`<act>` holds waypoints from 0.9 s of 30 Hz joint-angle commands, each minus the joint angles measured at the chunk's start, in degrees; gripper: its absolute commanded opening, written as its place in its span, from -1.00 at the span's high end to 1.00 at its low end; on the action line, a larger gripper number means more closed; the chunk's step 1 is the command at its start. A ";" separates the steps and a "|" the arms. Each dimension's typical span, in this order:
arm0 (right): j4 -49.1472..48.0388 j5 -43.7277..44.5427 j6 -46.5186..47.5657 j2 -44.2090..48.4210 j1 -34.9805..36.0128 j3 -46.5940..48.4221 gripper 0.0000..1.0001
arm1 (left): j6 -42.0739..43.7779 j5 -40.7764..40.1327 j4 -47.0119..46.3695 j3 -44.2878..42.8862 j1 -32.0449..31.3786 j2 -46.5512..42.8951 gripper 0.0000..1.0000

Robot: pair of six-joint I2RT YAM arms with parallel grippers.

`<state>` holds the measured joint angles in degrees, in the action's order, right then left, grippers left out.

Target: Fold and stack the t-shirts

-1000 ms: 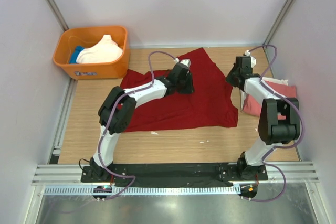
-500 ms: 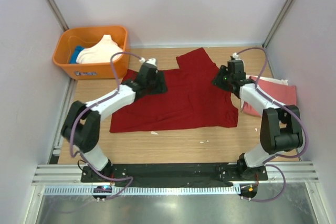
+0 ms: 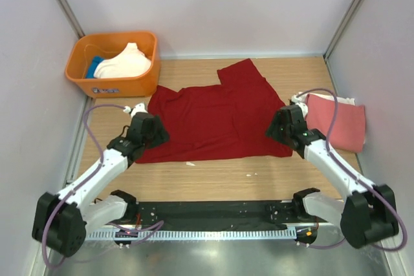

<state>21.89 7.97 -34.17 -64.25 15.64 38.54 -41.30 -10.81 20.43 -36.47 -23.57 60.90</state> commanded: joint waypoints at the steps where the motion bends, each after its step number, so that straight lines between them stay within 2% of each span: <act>1: 10.09 9.60 -9.14 8.33 -0.08 -4.86 -0.11 | -6.85 -6.67 4.61 3.31 0.54 -7.80 -0.34; 3: 11.59 11.79 -12.65 14.12 -0.08 -6.89 -0.11 | -10.71 -8.08 6.63 5.08 0.72 -12.71 -0.44; 9: 12.65 12.60 -16.45 18.37 -0.17 -10.77 0.03 | -13.37 -10.37 10.94 6.94 2.04 -20.03 -0.40; 11: 12.48 13.30 -17.06 16.62 -0.17 -11.03 0.11 | -13.02 -10.64 11.91 6.41 2.21 -20.21 -0.40; 17: 10.90 16.80 -20.04 9.94 -0.17 -10.86 0.14 | -13.98 -11.16 13.76 6.67 3.18 -19.07 -0.41; 24: 2.91 18.40 -20.93 2.39 -2.54 -11.56 0.11 | -15.57 -9.06 15.43 6.32 5.99 -16.78 -0.35; 27: 0.00 18.40 -20.76 -2.00 -5.08 -11.91 0.20 | -15.57 -8.97 16.05 6.23 6.43 -16.87 -0.34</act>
<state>27.49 23.44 -53.49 -63.31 12.43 27.03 -55.61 -19.40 35.27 -29.19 -17.80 44.23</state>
